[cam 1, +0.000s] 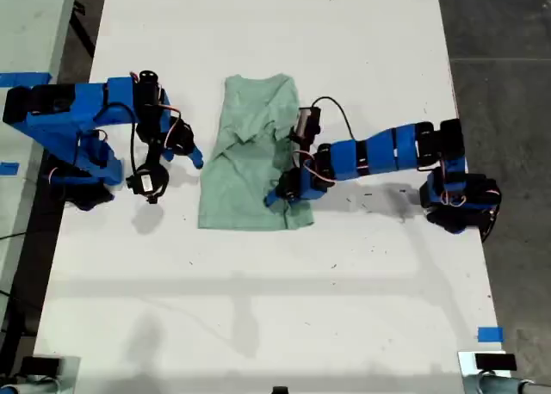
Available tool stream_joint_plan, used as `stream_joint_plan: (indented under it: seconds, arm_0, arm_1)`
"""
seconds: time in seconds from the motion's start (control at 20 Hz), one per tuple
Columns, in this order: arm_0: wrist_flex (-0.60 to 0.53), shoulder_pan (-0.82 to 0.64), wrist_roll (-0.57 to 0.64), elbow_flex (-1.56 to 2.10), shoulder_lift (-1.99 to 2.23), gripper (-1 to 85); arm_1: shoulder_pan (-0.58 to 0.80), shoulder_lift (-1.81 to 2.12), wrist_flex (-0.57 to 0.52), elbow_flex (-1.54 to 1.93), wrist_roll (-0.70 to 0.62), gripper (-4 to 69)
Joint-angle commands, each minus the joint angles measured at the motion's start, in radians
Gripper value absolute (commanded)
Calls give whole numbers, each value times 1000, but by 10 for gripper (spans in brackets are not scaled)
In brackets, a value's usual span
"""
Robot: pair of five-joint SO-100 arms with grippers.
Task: Fold tshirt
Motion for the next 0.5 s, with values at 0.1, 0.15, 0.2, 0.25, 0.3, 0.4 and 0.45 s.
stream_joint_plan:
  seconds: [0.1,0.15,0.2,0.25,0.3,0.4,0.45]
  arm_0:
    - [2,15,-11,-17,48,213]
    - [2,18,-15,-23,48,212]
    - [6,25,-23,-35,48,212]
    - [11,34,-28,-57,46,192]
    - [32,41,-40,-91,35,109]
    - [74,58,-77,-152,17,109]
    - [71,72,-77,-169,17,125]
  arm_1:
    - [-20,23,423,-308,-38,386]
    - [-32,51,499,-376,-46,395]
    - [-46,94,543,-419,-57,394]
    - [-55,144,563,-428,-64,389]
    - [-61,192,581,-420,-67,380]
    - [-64,264,609,-368,-54,378]
    - [-64,291,609,-327,-48,380]
